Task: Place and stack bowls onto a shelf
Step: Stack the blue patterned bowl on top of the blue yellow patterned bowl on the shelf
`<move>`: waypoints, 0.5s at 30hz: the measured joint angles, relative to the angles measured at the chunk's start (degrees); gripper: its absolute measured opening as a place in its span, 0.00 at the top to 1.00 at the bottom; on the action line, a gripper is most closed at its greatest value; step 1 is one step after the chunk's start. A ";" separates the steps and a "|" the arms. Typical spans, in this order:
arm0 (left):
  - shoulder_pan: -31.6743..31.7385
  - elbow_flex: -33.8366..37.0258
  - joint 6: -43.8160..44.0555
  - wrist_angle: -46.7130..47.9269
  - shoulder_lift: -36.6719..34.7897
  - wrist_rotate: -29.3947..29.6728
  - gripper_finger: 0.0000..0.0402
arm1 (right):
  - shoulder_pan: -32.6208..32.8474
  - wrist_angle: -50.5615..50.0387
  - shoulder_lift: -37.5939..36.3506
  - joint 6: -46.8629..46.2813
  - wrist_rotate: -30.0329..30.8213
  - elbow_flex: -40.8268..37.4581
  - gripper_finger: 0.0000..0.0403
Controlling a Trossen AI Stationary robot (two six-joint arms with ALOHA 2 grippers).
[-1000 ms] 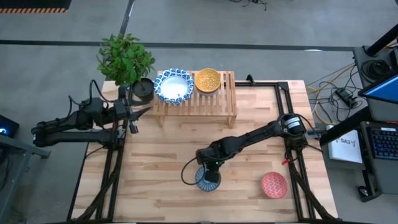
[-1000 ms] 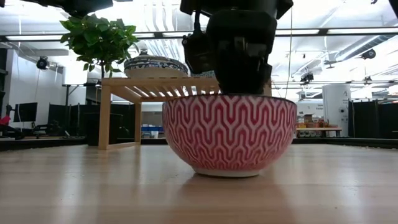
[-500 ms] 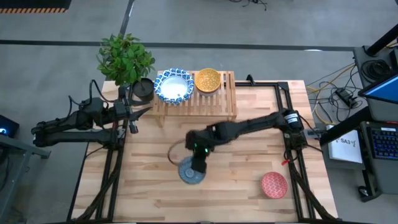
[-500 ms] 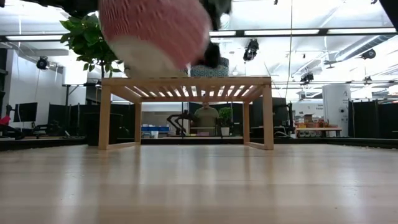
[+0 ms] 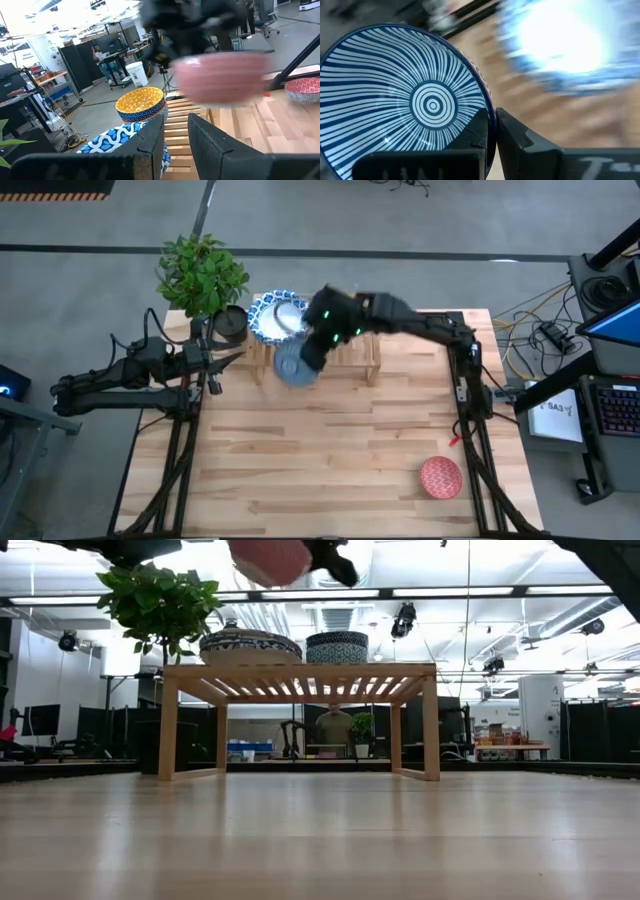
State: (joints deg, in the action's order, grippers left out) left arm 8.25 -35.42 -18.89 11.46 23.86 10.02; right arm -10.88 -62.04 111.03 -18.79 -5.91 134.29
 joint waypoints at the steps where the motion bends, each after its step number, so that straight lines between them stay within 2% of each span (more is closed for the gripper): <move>1: -0.01 0.00 -0.01 0.01 0.00 0.00 0.83 | -1.13 -1.03 -0.14 -0.09 2.66 0.83 0.97; 5: -0.02 0.00 -0.05 0.07 0.02 0.00 0.83 | -6.31 -3.42 -3.00 -2.86 11.25 -0.01 0.97; 11: -0.02 0.00 -0.10 0.12 0.06 0.00 0.83 | -14.80 -8.36 -6.17 -8.67 12.15 0.74 0.97; 15: 0.00 0.00 -0.10 0.09 0.04 0.00 0.83 | -18.09 -13.49 -6.51 -9.76 12.12 0.67 0.97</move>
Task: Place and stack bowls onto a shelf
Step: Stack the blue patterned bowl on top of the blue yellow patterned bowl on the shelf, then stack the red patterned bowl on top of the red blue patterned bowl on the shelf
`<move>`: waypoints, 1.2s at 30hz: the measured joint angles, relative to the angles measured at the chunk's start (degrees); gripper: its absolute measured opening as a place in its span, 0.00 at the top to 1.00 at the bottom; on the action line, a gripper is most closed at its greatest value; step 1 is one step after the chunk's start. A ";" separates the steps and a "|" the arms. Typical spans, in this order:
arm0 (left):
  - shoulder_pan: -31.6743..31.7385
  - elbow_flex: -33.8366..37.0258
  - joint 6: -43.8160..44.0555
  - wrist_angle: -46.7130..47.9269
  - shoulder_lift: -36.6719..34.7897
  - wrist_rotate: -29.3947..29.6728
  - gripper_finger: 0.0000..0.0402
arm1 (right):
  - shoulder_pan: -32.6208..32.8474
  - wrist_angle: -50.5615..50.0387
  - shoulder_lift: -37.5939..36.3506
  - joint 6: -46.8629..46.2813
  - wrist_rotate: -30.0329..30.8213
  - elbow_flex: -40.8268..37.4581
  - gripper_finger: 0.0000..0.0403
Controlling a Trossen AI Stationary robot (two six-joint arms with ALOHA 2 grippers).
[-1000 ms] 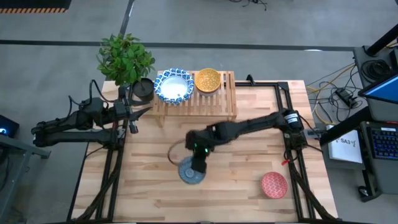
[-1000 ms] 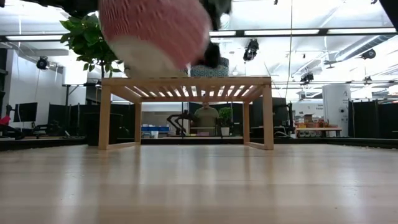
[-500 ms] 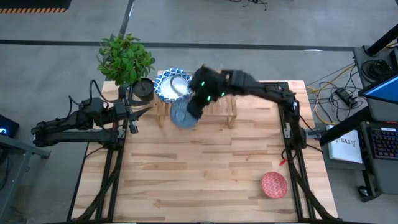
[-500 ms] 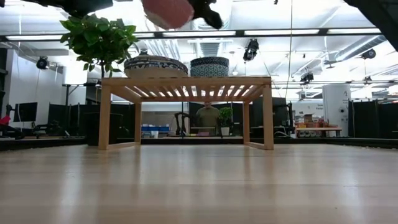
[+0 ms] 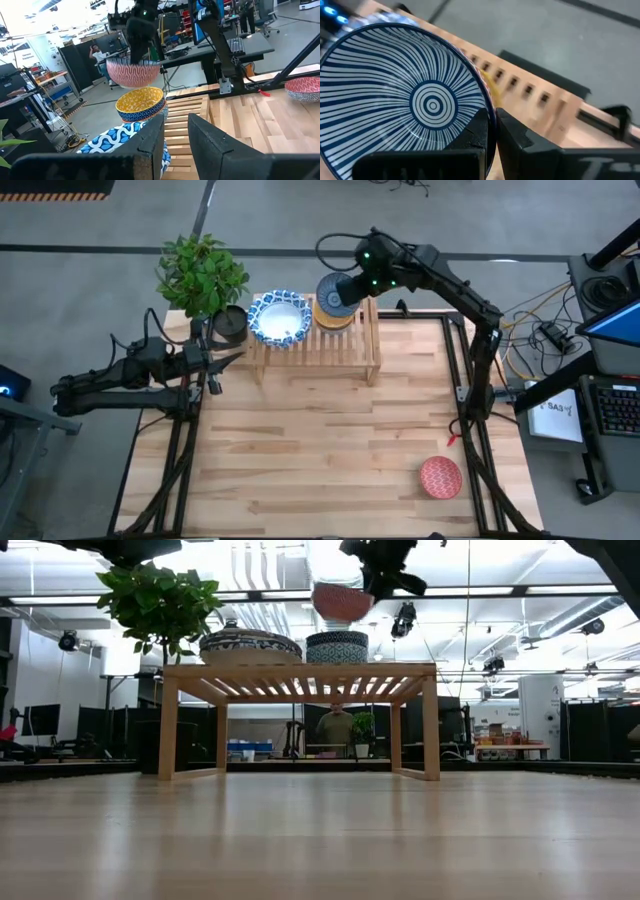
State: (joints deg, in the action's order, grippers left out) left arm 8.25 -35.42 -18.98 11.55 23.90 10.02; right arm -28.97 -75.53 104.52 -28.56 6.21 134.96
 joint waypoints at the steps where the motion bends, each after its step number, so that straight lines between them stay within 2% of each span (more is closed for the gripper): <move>1: 0.00 0.00 -0.02 0.02 -0.02 0.00 0.83 | -0.39 -0.82 0.25 -0.02 0.03 -0.03 0.97; 13: 0.00 0.00 -0.02 0.00 -0.04 0.00 0.83 | -0.83 -2.25 2.22 -0.02 -0.23 -0.14 0.96; 25: 0.00 0.00 -0.02 0.00 -0.02 0.00 0.83 | -0.81 -2.00 2.15 -0.42 -0.23 -0.14 0.71; 30: -0.01 0.00 -0.03 0.00 -0.02 0.00 0.83 | -0.81 -2.10 2.15 -0.42 -0.21 -0.14 0.66; 36: -0.01 0.00 -0.02 0.01 -0.02 0.00 0.83 | -0.81 -2.11 2.15 -0.08 -0.19 -0.14 0.66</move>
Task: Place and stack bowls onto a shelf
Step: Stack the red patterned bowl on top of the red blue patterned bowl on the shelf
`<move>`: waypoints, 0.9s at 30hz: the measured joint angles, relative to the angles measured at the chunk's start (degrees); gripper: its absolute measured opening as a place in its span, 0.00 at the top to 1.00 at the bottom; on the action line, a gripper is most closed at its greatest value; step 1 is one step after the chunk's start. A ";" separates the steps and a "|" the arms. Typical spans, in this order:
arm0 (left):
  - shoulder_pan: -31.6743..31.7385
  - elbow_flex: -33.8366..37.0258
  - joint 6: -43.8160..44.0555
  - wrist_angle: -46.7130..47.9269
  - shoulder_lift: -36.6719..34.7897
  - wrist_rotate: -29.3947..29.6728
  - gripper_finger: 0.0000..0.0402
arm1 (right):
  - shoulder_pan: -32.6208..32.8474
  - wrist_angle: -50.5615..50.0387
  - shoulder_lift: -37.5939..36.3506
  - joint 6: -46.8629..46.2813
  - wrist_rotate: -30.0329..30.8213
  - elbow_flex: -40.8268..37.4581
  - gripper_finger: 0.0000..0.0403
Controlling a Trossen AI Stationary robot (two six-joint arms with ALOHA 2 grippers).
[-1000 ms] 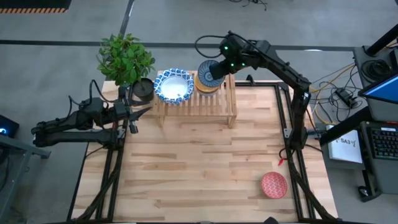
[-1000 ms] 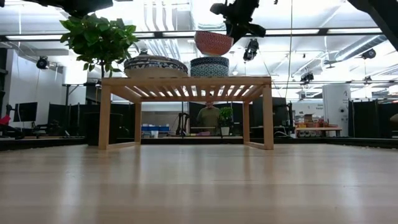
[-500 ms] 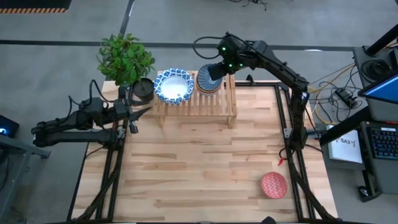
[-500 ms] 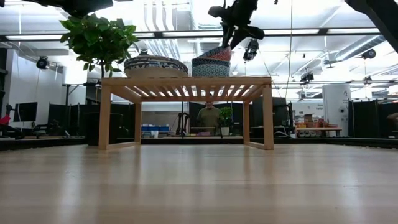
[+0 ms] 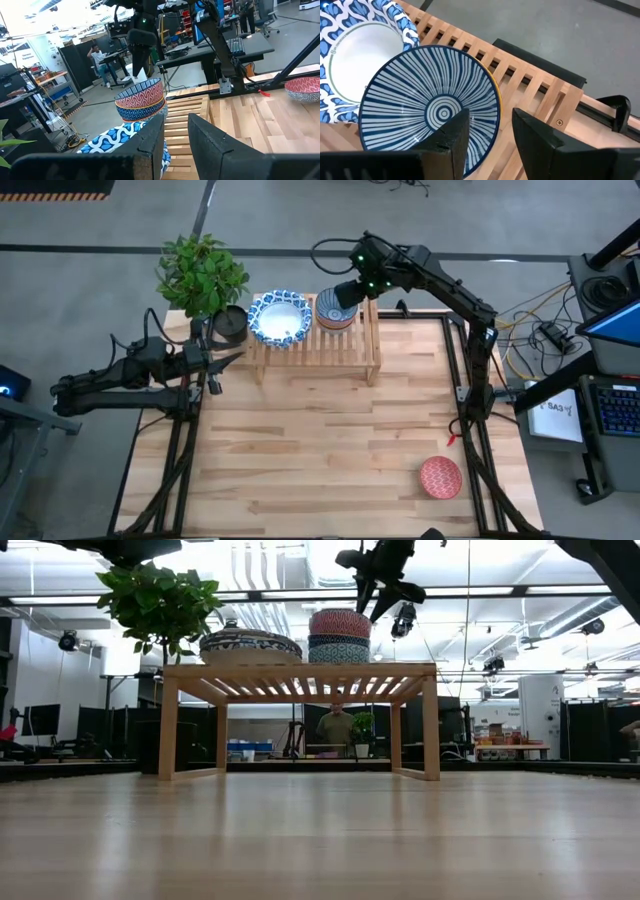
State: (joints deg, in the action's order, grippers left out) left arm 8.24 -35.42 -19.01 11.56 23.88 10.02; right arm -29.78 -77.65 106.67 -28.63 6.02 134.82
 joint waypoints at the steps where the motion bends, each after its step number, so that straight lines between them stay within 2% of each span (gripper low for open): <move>1: 0.00 0.00 -0.01 -0.01 0.00 0.00 0.83 | 0.00 0.03 0.00 0.21 0.00 0.00 0.66; 8: 0.01 0.00 0.00 0.01 0.00 0.00 0.83 | 1.19 0.50 -0.11 4.15 0.00 0.00 0.66; 15: -0.01 0.00 -0.01 0.23 -0.02 0.01 0.83 | 8.90 0.43 -2.42 8.18 1.53 -0.02 0.70; 27: 0.01 0.00 -0.02 -0.02 -0.02 0.02 0.83 | 26.34 -7.45 -3.63 -3.98 3.26 -0.21 0.74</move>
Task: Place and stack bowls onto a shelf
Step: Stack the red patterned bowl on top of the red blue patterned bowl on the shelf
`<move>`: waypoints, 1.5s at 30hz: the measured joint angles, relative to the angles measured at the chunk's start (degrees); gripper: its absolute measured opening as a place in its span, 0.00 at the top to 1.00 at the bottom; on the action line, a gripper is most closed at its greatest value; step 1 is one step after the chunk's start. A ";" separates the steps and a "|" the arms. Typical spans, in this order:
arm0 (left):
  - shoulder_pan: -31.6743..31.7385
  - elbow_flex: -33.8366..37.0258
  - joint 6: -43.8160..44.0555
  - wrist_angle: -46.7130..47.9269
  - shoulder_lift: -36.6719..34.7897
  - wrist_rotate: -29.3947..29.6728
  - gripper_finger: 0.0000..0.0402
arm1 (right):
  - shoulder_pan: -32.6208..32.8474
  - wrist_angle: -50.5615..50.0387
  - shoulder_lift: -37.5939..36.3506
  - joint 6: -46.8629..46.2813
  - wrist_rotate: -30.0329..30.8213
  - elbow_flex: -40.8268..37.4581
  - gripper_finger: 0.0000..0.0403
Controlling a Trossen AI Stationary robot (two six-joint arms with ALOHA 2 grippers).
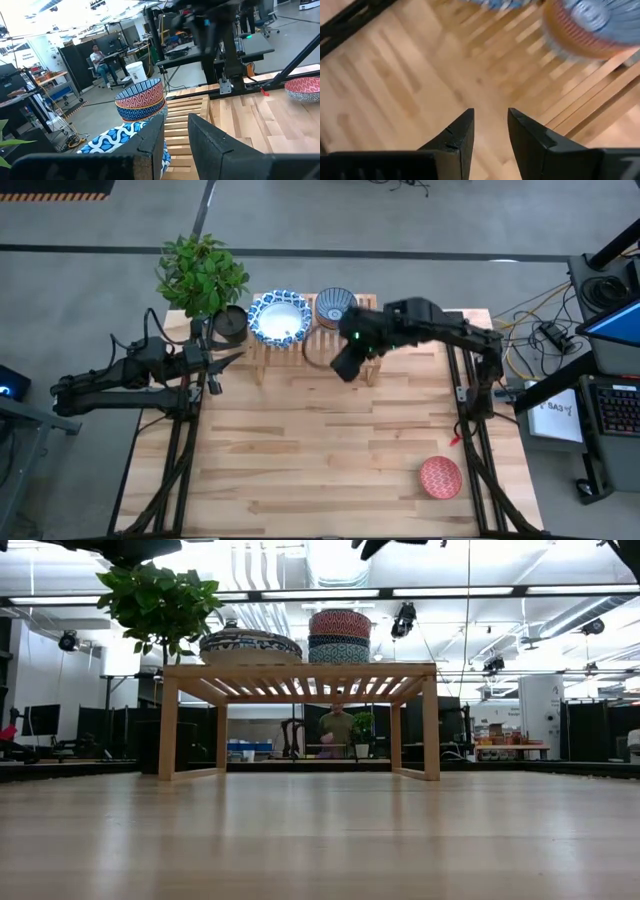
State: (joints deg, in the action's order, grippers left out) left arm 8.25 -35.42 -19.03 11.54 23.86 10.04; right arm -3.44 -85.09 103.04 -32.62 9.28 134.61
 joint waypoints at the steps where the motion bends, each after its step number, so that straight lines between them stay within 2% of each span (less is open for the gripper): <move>1: -0.01 0.00 0.00 0.00 0.00 0.00 0.83 | 1.10 -0.50 0.05 -1.56 -0.10 -0.11 0.74; 8: -0.02 0.00 0.00 -0.01 0.00 0.00 0.83 | 8.33 -1.69 0.16 -15.05 -1.27 -4.65 0.74; 17: -0.02 0.00 0.42 0.01 0.00 0.00 0.83 | 17.05 -1.19 0.20 -36.58 -14.32 -17.67 0.74; 24: -0.02 0.00 0.46 0.01 0.01 0.00 0.83 | 26.14 -0.92 0.20 -53.04 -15.60 -28.50 0.74; 32: 0.00 0.00 1.27 0.01 0.02 0.00 0.83 | 36.40 0.21 0.20 -71.29 -22.27 -37.75 0.72; 38: -0.02 0.00 1.53 0.01 0.04 0.00 0.83 | 40.51 0.38 0.20 -77.26 -23.41 -41.71 0.71; 45: -0.01 0.00 1.53 0.01 0.04 0.00 0.83 | 40.56 0.62 0.20 -75.74 -21.92 -44.42 0.71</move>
State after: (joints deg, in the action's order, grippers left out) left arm 8.25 -35.42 -17.50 11.55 23.90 10.04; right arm 37.12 -84.47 103.24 -108.36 -12.64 90.19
